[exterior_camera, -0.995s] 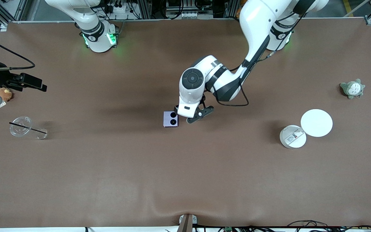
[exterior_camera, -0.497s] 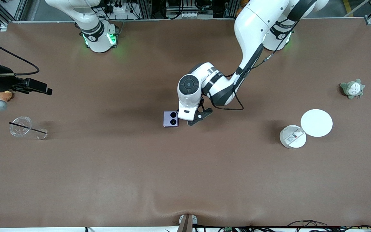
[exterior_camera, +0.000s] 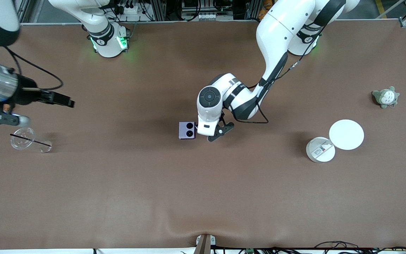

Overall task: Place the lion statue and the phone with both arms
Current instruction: 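Grasp the lion with the left gripper while the right gripper reaches the phone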

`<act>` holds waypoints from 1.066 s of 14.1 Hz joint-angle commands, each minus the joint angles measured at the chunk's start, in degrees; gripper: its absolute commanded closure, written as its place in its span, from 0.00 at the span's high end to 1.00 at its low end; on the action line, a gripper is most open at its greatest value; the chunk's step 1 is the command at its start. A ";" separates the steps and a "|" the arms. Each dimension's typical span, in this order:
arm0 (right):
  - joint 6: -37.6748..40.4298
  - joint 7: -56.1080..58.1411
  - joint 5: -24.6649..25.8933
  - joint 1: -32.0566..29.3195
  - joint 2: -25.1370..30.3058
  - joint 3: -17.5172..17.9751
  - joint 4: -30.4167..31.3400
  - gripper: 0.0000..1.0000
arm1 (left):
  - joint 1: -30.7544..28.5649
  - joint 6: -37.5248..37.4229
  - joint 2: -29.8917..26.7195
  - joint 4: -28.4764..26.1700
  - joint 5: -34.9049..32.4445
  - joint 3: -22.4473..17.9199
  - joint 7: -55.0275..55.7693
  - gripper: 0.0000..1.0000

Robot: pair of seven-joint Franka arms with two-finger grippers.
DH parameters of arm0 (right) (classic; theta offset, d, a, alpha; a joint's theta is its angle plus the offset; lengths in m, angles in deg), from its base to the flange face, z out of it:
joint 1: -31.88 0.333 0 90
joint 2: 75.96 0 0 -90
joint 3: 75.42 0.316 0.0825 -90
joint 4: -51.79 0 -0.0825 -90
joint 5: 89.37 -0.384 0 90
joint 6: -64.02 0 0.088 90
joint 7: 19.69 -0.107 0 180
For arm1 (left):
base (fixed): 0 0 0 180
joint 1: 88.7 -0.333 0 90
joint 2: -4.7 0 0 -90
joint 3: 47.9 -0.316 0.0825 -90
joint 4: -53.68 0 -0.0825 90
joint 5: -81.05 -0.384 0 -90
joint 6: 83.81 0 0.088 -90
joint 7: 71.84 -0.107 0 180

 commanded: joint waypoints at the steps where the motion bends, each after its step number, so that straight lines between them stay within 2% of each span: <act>1: -3.63 -4.97 -1.08 3.73 0.22 -0.29 3.11 1.00 | 0.52 0.49 0.42 1.22 -2.28 -0.43 1.40 0.22; 2: -5.13 -5.60 -1.08 4.96 0.22 -0.29 4.24 1.00 | 0.60 0.40 0.25 1.22 -3.85 -0.43 0.96 0.09; 3: -7.58 -5.60 -1.08 5.93 0.22 -0.20 6.43 1.00 | 0.52 0.40 0.16 1.22 -4.91 -0.43 0.35 0.03; 4: -10.39 -5.60 -1.08 7.25 0.13 -0.20 8.80 1.00 | 0.34 0.40 -0.02 1.31 -5.18 -0.43 0.00 0.00; 7: -18.04 -5.17 -1.08 11.64 -0.91 -0.20 14.70 1.00 | -0.27 -0.30 -1.24 1.31 -6.24 -0.43 -5.18 0.00; 9: -21.12 -4.81 -1.08 15.24 -4.85 -0.20 14.72 1.00 | -2.72 -1.79 -2.82 1.39 -6.33 -0.34 -8.25 0.00; 12: -28.33 -4.55 -0.99 19.47 -9.61 -0.20 14.10 1.00 | -6.68 -5.48 -4.93 1.40 -6.33 -0.34 -18.87 0.00; 15: -32.98 -4.64 -0.99 23.59 -17.33 -0.20 11.64 1.00 | -11.42 -8.03 -5.99 1.39 -6.33 -0.34 -29.59 0.00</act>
